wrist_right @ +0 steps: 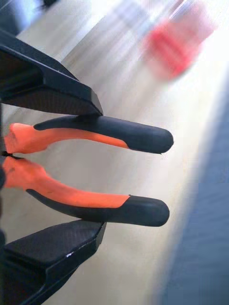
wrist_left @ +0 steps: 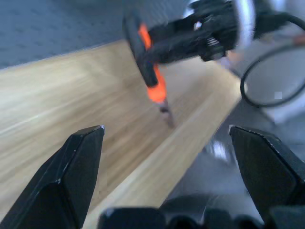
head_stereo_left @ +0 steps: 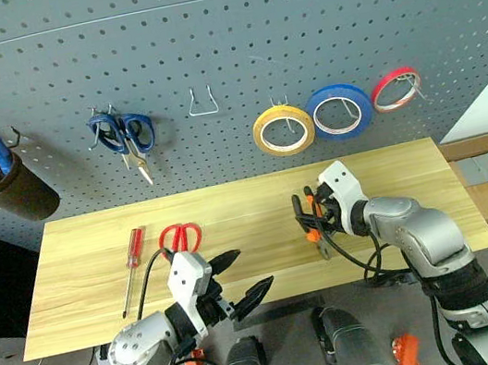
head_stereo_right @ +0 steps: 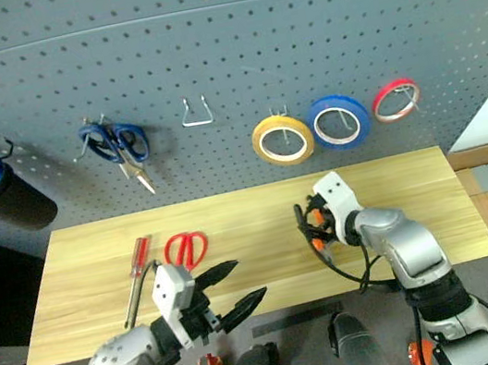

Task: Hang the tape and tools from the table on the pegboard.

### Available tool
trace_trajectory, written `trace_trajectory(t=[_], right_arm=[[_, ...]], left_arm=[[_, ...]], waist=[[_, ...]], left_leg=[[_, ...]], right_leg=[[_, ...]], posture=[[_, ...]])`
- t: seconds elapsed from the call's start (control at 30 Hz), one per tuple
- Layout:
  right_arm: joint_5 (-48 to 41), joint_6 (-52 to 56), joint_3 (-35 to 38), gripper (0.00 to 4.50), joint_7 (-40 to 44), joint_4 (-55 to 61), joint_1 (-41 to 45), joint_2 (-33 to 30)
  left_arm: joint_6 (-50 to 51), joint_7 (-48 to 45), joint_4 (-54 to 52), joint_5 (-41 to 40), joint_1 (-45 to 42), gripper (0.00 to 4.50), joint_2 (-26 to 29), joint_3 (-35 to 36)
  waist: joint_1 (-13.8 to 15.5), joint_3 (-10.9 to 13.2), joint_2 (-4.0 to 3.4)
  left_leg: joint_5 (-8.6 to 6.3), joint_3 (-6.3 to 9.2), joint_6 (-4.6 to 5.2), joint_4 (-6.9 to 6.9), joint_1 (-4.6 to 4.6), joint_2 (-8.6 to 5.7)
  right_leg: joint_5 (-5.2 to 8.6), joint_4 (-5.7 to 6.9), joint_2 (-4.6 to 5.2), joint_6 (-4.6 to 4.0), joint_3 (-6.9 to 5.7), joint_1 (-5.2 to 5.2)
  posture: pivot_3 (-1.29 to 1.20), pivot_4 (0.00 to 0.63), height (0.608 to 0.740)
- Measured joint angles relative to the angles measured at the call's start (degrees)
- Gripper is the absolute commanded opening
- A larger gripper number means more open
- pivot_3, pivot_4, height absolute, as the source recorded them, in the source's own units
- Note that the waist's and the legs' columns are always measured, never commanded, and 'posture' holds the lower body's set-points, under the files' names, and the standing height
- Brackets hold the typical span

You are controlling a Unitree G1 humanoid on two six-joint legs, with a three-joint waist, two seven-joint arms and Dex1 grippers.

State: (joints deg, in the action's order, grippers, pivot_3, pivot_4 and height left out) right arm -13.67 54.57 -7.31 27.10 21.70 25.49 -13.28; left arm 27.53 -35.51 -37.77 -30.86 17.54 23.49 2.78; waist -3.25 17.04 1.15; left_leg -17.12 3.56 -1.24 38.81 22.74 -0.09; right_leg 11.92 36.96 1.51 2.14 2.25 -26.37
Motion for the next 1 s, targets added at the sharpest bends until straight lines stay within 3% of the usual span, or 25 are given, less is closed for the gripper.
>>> trace_trajectory(t=[0.27, 0.47, 0.63, 0.83, 1.0], right_arm=[[-3.8, -7.7, 1.7, 2.86, -3.7, 6.7, 6.3, 8.8], [-2.6, -16.2, 1.6, 2.86, -5.9, 3.1, 12.5, 10.3], [1.3, -28.2, 1.6, 2.86, -7.8, -6.0, 18.4, 12.0], [5.3, -43.9, 2.2, 2.86, -10.7, -19.5, 27.1, 13.9], [7.8, -53.3, 2.7, 2.86, -12.4, -30.0, 31.4, 14.8]], left_arm=[[1.1, 12.7, -7.7, -3.8, 2.9, 4.5, -6.0, 3.9], [0.5, 19.8, -9.5, -3.7, -0.5, 4.5, -7.7, 7.0], [0.3, 21.8, -7.9, -3.3, -8.6, 4.5, -6.6, 8.9], [-0.1, 20.9, 1.8, -1.7, -22.4, 4.5, -4.2, 8.7], [-1.0, 18.8, 7.2, 0.2, -27.1, 4.5, -4.0, 6.6]], waist=[[1.4, -0.5, 0.26], [1.8, -0.8, 0.4], [1.9, -1.0, 0.61], [2.2, -1.1, 0.75], [2.2, -1.1, 0.77]], left_leg=[[0.24, 0.1, -0.38, 0.08, -0.09, -0.14], [0.28, 0.14, -0.45, 0.07, -0.07, -0.15], [0.33, 0.05, -0.54, 0.07, -0.09, -0.23], [0.48, -0.06, -0.78, 0.07, -0.09, -0.26], [0.51, -0.16, -0.84, 0.03, -0.01, -0.2]], right_leg=[[-0.13, 0.0, -0.24, 0.16, -0.12, 0.2], [-0.2, 0.01, -0.23, 0.03, -0.18, 0.18], [-0.31, 0.07, -0.27, -0.11, -0.3, 0.19], [-0.41, 0.1, -0.34, -0.22, -0.41, 0.17], [-0.41, 0.02, -0.29, -0.23, -0.35, 0.09]], posture=[[0.07, 0.209, 0.74], [0.1, 0.201, 0.74], [0.1, 0.201, 0.74], [0.09, 0.204, 0.74], [0.09, 0.214, 0.74]])
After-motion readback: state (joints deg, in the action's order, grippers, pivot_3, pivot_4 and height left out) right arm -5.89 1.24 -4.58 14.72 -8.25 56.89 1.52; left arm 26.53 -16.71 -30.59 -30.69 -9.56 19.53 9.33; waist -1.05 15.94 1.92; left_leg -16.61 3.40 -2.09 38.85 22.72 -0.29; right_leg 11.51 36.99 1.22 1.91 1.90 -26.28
